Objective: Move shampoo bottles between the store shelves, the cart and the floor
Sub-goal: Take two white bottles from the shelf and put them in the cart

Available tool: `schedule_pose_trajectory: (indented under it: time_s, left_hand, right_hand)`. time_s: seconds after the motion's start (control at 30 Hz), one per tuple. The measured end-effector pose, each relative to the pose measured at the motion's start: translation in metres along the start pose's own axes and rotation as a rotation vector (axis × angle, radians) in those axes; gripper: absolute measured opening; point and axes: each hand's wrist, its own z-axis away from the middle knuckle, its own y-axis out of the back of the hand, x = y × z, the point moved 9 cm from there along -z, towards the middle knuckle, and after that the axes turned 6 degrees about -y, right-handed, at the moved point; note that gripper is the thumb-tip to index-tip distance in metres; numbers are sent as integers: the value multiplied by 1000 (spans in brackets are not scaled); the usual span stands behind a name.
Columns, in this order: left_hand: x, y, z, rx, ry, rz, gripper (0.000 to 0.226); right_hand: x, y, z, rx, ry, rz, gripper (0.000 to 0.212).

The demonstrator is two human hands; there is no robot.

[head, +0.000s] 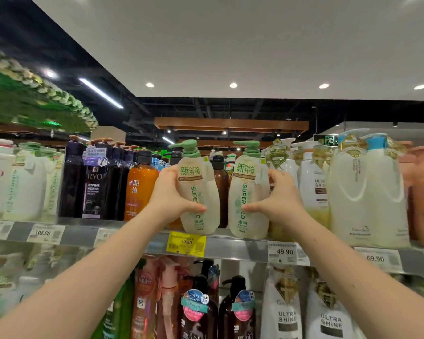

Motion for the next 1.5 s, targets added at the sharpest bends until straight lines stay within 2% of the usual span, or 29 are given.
schedule_pose_trajectory:
  time_s: [0.17, 0.23, 0.3, 0.4, 0.5, 0.67, 0.77, 0.93, 1.07, 1.23, 1.37, 1.5]
  left_hand:
    - [-6, -3, 20, -22, 150, 198, 86]
    - [-4, -7, 28, -18, 166, 296, 84]
    - [0, -5, 33, 27, 169, 350, 81]
    - [14, 18, 32, 140, 77, 293, 86]
    - [27, 57, 30, 232, -21, 236, 88]
    - [25, 122, 48, 279, 22, 161, 79]
    - [10, 165, 71, 300, 94, 169, 78]
    - [-23, 253, 118, 323, 160, 101, 80]
    - [-43, 347, 167, 333, 202, 38, 85]
    - [-78, 480, 239, 335, 311, -97, 75]
    - [-115, 592, 314, 328, 435, -233, 88]
    - [-146, 691, 406, 378, 575, -325, 101]
  right_hand:
    - [3, 6, 7, 17, 34, -90, 91]
    - [2, 1, 10, -5, 48, -117, 92]
    - [-2, -2, 16, -17, 96, -156, 84]
    - [-8, 1, 25, -23, 167, -273, 73]
    - [-17, 15, 21, 11, 191, -432, 74]
    - [-51, 26, 23, -14, 227, -576, 78]
    - [-78, 1, 40, -93, 244, -606, 77]
    - [-141, -78, 87, -300, 211, -775, 74]
    - [-220, -157, 140, -443, 206, -859, 74]
    - [-326, -262, 219, -637, 184, -959, 76]
    - [-404, -362, 293, -801, 123, -1015, 87]
    - [-471, -457, 376, -945, 44, -1025, 74]
